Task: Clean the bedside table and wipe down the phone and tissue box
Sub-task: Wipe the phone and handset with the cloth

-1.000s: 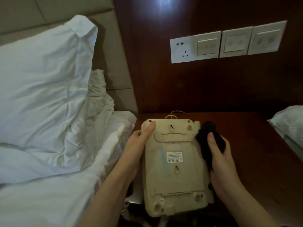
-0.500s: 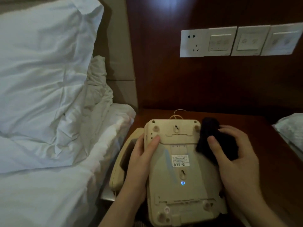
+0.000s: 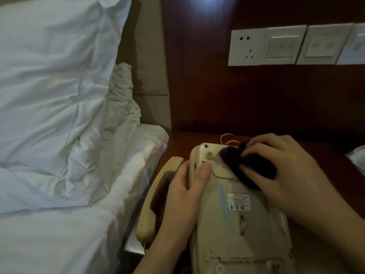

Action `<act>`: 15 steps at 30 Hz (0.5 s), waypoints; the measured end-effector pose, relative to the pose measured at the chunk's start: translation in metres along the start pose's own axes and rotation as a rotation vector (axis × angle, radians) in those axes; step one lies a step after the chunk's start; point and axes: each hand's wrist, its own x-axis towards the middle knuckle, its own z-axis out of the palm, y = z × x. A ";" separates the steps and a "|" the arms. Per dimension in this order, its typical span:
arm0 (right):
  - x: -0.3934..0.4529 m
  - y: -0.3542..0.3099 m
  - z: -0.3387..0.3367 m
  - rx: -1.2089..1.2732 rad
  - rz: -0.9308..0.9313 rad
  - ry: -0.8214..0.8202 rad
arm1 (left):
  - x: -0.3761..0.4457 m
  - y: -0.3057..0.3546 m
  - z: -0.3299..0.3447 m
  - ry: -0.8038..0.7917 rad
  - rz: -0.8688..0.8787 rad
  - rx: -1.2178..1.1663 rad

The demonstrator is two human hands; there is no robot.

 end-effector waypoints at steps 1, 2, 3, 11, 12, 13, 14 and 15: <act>-0.003 0.002 -0.001 0.006 0.021 0.016 | 0.000 0.000 0.000 -0.010 0.000 0.007; -0.005 0.001 0.002 0.039 0.029 0.040 | 0.000 0.001 0.000 -0.018 0.005 0.017; -0.007 -0.003 0.006 0.087 0.027 0.073 | 0.000 0.002 0.001 -0.024 0.015 0.028; 0.002 -0.030 0.016 0.161 -0.048 0.179 | -0.007 0.006 0.012 -0.022 0.100 0.074; 0.002 -0.027 0.013 0.143 -0.046 0.142 | -0.007 0.005 0.012 -0.013 0.095 0.067; 0.002 -0.023 0.010 0.120 -0.025 0.109 | -0.007 0.006 0.011 -0.011 0.085 0.062; 0.002 -0.021 0.007 0.102 0.005 0.089 | -0.007 0.006 0.010 -0.018 0.071 0.059; 0.003 -0.019 0.004 0.100 0.028 0.090 | -0.007 0.006 0.010 -0.031 0.059 0.058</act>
